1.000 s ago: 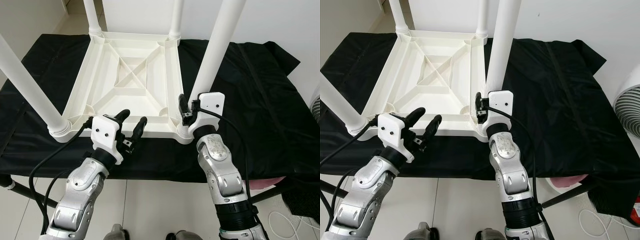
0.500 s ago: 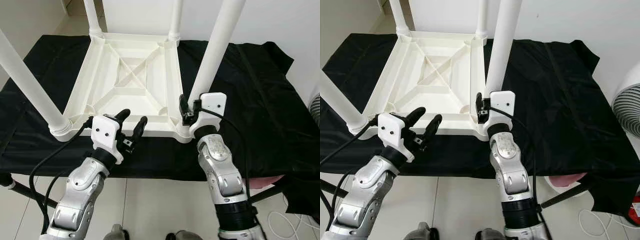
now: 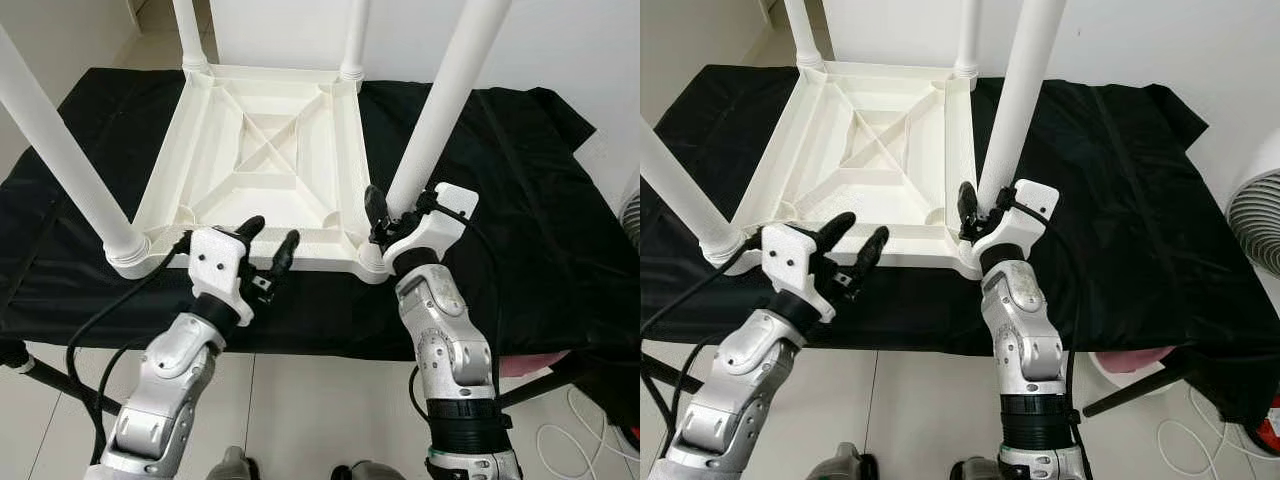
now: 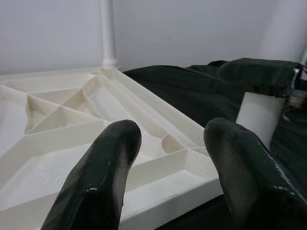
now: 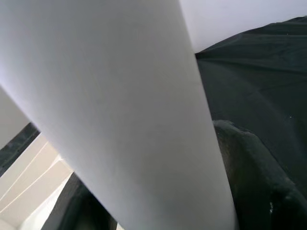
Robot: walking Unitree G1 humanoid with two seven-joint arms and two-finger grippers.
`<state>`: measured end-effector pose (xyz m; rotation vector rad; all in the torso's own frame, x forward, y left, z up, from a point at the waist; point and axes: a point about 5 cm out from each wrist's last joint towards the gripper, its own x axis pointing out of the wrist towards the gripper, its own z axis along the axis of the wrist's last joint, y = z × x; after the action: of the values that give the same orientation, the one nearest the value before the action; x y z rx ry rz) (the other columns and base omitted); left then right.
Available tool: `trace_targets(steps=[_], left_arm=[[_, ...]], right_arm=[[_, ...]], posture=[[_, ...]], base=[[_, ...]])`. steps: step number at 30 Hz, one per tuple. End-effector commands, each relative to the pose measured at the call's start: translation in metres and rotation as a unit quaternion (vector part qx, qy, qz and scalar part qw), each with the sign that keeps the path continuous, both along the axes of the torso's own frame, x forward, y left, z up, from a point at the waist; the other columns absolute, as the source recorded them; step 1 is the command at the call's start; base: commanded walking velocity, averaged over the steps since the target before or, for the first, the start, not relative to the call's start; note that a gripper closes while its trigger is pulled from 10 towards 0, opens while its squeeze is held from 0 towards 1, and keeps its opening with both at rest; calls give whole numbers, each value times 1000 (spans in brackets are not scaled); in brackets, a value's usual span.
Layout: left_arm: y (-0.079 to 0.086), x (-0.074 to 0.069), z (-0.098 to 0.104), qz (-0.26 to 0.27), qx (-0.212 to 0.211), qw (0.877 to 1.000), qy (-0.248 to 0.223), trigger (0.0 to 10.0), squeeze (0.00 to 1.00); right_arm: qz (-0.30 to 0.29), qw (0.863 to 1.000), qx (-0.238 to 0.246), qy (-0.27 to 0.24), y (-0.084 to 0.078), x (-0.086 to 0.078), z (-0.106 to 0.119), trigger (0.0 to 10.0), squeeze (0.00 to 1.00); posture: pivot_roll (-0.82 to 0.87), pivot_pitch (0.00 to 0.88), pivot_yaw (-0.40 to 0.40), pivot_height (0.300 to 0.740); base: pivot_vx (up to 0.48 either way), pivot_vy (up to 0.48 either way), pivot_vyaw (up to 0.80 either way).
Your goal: Building children table
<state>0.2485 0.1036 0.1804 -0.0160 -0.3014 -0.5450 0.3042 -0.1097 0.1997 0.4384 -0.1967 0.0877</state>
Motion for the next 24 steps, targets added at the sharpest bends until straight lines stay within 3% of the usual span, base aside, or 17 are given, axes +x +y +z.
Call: trace_targets(steps=[1,4,6,7,8,12,14,18,20,23,24], left_arm=[[-7,0,-5,-27,11,1000,13,10000,0],[-13,2,-4,-33,6,999,15,10000,0],[-19,5,-3,-37,7,999,13,10000,0],[-19,5,-3,-37,7,999,13,10000,0],[-25,9,-1,-41,6,999,13,10000,0],[-35,15,0,-48,5,999,24,10000,0],[-46,21,0,-46,20,998,31,10000,0],[-62,26,3,-49,35,998,36,10000,0],[-62,26,3,-49,35,998,36,10000,0],[-76,25,11,-73,33,996,30,10000,0],[-81,26,14,-76,39,996,28,10000,0]], right_arm=[[4,993,111,-31,2,0,16,10000,0],[1,989,146,-38,-5,-1,17,10000,0],[15,979,199,-45,-12,-2,19,10000,0],[15,979,199,-45,-12,-2,19,10000,0],[25,967,247,-51,-20,-2,21,10000,0],[26,955,290,-52,-28,0,19,10000,0],[26,943,331,-32,-34,3,9,10000,0],[30,938,345,8,-37,9,-9,10000,0],[30,938,345,8,-37,9,-9,10000,0],[44,930,359,60,-34,16,-25,10000,0],[47,921,376,89,-34,18,-37,10000,0]], posture=[[-21,111,-2,740],[-24,115,0,740],[-23,116,6,740],[-23,116,6,740],[-24,116,6,740],[-25,115,9,740],[-27,115,11,740],[-29,116,12,740],[-29,116,12,740],[-29,118,11,740],[-26,118,8,740]], base=[[0,0,0],[0,0,0],[0,0,0],[0,0,0],[0,0,0],[0,0,0],[0,0,0],[0,0,0],[0,0,0],[0,0,0],[0,0,0]])
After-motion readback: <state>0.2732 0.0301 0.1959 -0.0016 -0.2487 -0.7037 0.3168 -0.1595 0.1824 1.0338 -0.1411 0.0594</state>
